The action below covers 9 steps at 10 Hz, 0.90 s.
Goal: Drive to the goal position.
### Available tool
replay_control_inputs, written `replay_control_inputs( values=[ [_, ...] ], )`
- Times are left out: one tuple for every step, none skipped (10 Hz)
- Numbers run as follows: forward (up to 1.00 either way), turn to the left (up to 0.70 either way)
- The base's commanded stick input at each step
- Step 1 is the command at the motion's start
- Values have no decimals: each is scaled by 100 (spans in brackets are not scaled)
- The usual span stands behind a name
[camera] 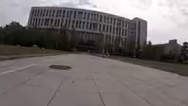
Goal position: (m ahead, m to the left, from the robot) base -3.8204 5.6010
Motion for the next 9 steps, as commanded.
replay_control_inputs(
  values=[
    [70, 10],
    [70, 0],
    [70, 0],
    [70, 0],
    [70, 0],
    [70, 0],
    [70, 0],
    [70, 0],
    [70, 0]
  ],
)
